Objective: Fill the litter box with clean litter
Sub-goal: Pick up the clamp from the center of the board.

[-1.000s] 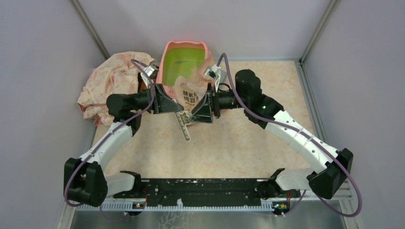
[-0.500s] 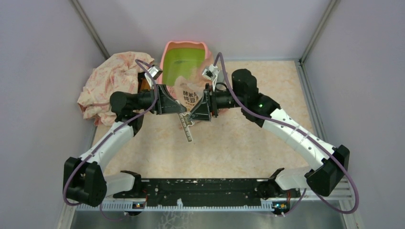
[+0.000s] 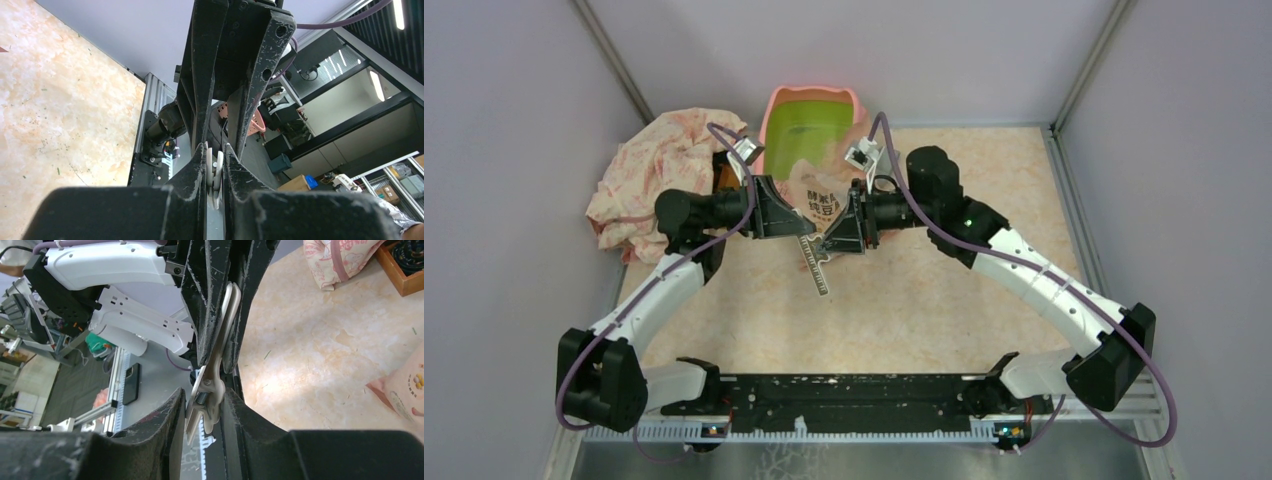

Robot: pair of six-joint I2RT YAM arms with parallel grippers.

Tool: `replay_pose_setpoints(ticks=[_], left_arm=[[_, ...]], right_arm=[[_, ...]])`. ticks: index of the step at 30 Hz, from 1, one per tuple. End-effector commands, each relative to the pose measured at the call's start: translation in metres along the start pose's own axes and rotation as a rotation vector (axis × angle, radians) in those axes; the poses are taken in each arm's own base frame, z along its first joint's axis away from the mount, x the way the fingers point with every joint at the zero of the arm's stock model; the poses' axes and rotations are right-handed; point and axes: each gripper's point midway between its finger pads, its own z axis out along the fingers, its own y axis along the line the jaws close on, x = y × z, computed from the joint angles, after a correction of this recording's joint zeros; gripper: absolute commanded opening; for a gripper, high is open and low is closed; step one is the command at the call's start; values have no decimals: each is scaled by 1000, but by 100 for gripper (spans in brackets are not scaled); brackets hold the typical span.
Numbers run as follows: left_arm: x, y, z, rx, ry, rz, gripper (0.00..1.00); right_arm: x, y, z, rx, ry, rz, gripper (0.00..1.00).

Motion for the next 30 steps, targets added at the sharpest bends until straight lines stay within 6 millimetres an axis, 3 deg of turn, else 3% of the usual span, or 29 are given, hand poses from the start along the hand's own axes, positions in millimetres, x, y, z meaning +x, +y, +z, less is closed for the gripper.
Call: replay_pose_setpoints(ticks=[1, 3, 6, 11, 12, 14, 16, 20, 23, 30], left_arm=[[-9, -7, 4, 12, -12, 66, 0], [-9, -7, 4, 12, -11, 67, 0], [-10, -6, 5, 10, -14, 68, 0], [-13, -6, 6, 11, -16, 68, 0], [-13, -6, 6, 12, -14, 71, 0], [-15, -7, 6, 13, -14, 73, 0], [-15, -7, 6, 13, -12, 73, 0], [-14, -6, 6, 12, -11, 73, 0], [-14, -6, 6, 13, -8, 76, 0], [-11, -7, 6, 16, 3, 78, 0]], right_arm=[[-10, 16, -1, -40, -25, -39, 28], [-8, 16, -1, -44, -22, -37, 21], [-6, 16, 0, -47, -14, -27, 0], [-3, 10, 2, -30, 6, -3, 0], [-2, 11, 2, -33, 12, -6, 6], [-1, 12, 3, -28, 16, -15, 38], [-3, 14, 3, -28, 12, -20, 49], [-2, 12, 3, -20, 14, -19, 53], [-3, 12, 3, -13, 11, -20, 49], [-10, 9, 4, 3, 0, -20, 49]])
